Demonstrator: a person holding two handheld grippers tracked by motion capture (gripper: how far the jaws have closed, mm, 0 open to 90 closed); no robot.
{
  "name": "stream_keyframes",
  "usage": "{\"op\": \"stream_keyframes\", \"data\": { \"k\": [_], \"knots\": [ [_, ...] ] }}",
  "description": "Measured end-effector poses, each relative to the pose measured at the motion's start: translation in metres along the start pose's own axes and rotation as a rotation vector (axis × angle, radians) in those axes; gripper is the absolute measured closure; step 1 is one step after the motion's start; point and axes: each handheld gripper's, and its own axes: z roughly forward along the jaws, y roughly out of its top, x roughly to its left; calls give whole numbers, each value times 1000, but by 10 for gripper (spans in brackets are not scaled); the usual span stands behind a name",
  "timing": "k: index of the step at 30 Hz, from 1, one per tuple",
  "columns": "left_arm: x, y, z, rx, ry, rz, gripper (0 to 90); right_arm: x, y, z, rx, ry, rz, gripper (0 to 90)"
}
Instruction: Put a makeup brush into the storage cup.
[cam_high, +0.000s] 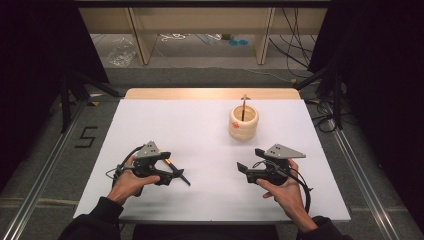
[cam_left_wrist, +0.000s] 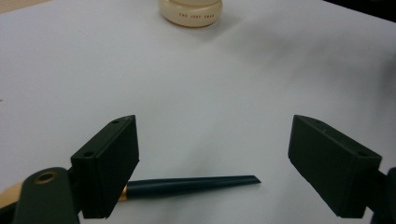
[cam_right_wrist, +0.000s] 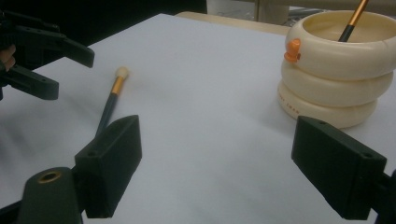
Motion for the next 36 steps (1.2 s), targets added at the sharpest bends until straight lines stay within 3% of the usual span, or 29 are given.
{"op": "stream_keyframes", "data": {
  "k": [4,6,8,10,12,14,15,18,22,23,25,30,31,32,33,34,35,36],
  "knots": [
    [6,6,1,39,-23,35,161,0,0,0,15,-2,-3,172],
    [10,9,4,75,-37,86,162,1,0,0,17,-1,-3,172],
    [12,12,6,106,-37,113,165,0,0,1,13,-3,-10,174],
    [16,14,9,152,-68,126,167,0,-1,3,24,17,-6,178],
    [21,17,13,198,-69,178,191,0,-2,4,29,29,0,179],
    [24,20,17,241,-52,230,202,0,-1,3,38,7,-22,180],
    [27,22,18,289,-60,270,203,0,-1,3,38,8,-22,181],
    [31,24,22,346,-82,291,212,-1,-2,3,38,5,-28,181],
    [37,23,28,380,-100,292,229,-1,-2,3,43,5,-31,182],
    [37,23,29,394,-96,293,230,0,-2,5,36,18,-14,183],
    [36,25,30,401,-100,307,231,-1,-2,6,26,20,-32,183],
    [32,27,36,438,-122,318,243,0,-2,5,49,21,-25,185],
    [31,27,37,458,-117,331,242,0,-2,5,53,25,-24,185],
    [33,29,37,495,-111,388,243,0,-2,5,49,25,-39,186],
    [34,31,37,497,-114,393,245,0,-2,5,48,24,-36,186],
    [32,29,39,458,-114,344,245,0,-2,5,48,23,-37,186],
    [32,28,41,455,-123,343,249,1,-2,5,62,30,-14,186],
    [33,28,42,472,-128,358,256,-1,-2,6,52,22,-38,186]
  ]
}}
